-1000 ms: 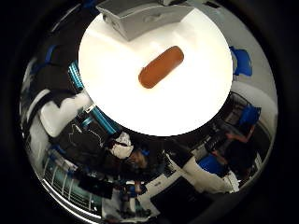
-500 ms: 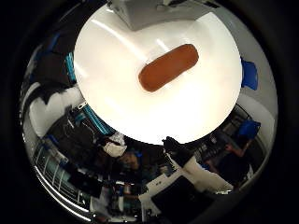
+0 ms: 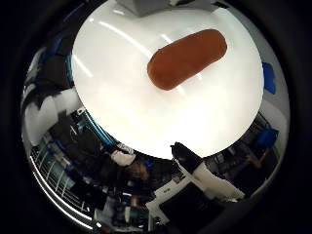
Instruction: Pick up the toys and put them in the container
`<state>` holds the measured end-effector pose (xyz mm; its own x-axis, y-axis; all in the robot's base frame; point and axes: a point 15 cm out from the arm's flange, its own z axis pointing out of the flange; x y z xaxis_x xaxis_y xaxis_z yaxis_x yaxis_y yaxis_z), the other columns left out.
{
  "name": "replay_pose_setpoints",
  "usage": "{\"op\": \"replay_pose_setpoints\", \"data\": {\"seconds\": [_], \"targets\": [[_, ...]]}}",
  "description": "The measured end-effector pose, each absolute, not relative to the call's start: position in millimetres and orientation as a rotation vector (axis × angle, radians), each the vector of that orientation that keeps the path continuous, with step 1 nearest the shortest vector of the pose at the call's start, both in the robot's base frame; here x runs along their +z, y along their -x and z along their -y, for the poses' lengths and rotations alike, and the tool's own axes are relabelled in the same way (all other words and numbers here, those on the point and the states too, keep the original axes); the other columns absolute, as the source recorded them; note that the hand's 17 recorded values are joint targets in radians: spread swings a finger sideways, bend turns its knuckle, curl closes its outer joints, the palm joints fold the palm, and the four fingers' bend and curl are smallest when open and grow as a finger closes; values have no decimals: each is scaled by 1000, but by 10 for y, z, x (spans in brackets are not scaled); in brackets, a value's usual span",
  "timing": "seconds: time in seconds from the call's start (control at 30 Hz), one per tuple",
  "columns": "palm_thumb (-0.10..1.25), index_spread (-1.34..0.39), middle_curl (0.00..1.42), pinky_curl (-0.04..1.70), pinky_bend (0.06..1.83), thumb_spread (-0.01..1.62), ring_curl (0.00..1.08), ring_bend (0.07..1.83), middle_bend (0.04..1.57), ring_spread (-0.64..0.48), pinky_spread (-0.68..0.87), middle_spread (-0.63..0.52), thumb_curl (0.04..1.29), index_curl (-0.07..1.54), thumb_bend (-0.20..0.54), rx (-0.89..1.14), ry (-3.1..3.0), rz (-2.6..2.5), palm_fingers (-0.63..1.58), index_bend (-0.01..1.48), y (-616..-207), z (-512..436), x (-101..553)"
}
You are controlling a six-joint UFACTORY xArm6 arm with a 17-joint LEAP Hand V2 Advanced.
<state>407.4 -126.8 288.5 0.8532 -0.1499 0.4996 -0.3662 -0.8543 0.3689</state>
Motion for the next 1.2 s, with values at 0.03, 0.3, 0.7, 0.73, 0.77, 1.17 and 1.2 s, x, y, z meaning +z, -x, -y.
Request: {"op": "replay_pose_setpoints", "data": {"seconds": [0.03,0.3,0.7,0.73,0.77,1.17,1.2], "targets": [[695,-418,270,318,501,907,273,293,179,173,363,25,332,175,-28,631,-2574,382,-60,132,-4087,1268,2831],[709,-413,270,316,499,907,272,297,176,173,363,25,339,181,-28,571,-2609,429,-58,137,-4183,1326,2441],[715,-411,276,318,499,906,274,304,178,172,366,11,336,189,-27,522,-2641,470,-49,138,-4276,1390,2096],[719,-411,276,318,498,904,274,305,178,167,367,11,338,191,-27,517,-2644,479,-48,141,-4285,1390,2062],[720,-411,277,317,500,902,274,305,177,165,368,11,339,192,-28,513,-2645,489,-44,142,-4290,1392,2039],[737,-406,471,273,497,898,386,708,558,-306,-160,-327,342,302,-26,482,-2645,517,857,190,-4278,1399,1894],[740,-422,509,301,562,899,432,797,604,-341,-264,-350,342,330,-26,484,-2645,516,998,217,-4280,1399,1899]]}}
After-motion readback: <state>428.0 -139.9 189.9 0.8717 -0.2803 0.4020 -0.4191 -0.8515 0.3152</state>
